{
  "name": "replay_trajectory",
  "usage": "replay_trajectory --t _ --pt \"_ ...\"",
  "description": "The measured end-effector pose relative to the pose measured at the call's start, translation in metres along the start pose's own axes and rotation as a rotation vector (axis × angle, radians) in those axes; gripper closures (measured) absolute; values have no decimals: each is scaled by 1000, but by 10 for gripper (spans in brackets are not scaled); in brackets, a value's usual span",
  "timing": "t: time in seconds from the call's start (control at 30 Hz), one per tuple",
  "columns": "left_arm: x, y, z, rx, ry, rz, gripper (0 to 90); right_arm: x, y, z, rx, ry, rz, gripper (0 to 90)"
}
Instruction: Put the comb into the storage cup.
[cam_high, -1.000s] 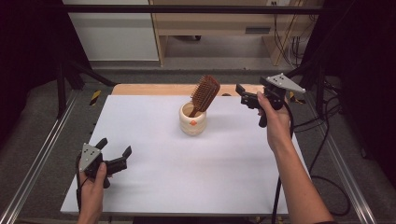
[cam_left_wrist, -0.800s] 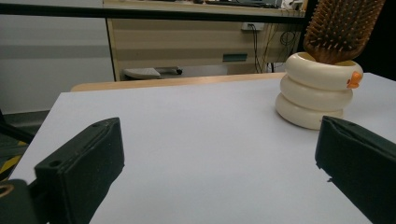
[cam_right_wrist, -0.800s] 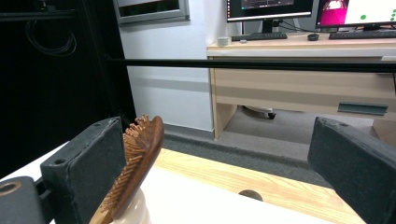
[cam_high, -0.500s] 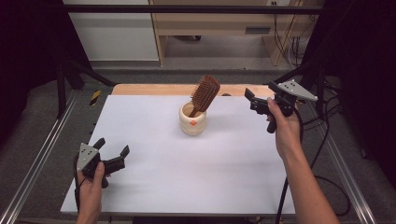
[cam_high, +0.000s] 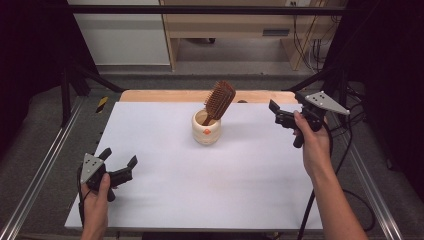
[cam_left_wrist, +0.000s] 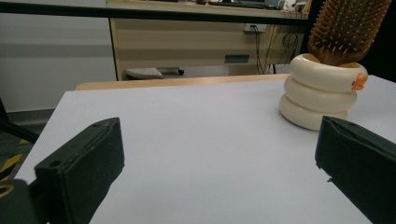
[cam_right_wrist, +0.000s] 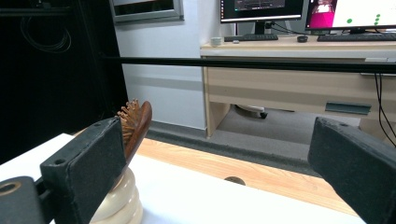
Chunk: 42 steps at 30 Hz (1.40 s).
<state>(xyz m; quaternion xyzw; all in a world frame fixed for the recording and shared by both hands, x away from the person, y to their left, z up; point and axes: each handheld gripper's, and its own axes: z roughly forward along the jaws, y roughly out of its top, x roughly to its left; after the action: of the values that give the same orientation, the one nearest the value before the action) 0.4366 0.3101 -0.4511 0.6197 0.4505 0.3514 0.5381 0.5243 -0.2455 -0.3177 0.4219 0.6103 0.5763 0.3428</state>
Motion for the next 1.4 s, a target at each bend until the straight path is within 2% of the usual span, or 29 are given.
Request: replay_trajectory --t 0.37,0.63,0.83,0.9,1.1,1.23,1.4 --pt "-1 0 -1 1 -17 -18 15 -4 -6 -19 -11 -2 -10 42" --pt "-1 1 -1 -5 -16 -20 14 -13 -16 -32 -12 -33 -12 41" --pt "-2 1 -1 -3 -24 -7 13 -17 -20 -41 -23 -40 -2 39" --pt "-4 1 0 0 -36 10 15 -18 -23 -44 -21 -40 -1 39" --pt "-5 0 0 7 -37 21 15 -21 -33 -51 -11 -42 8 42" --pt "-6 0 0 11 -47 10 15 -21 -41 -55 -4 -38 9 41" --pt "-7 -2 -4 11 -52 -25 15 -23 -47 -62 -4 -23 19 41"
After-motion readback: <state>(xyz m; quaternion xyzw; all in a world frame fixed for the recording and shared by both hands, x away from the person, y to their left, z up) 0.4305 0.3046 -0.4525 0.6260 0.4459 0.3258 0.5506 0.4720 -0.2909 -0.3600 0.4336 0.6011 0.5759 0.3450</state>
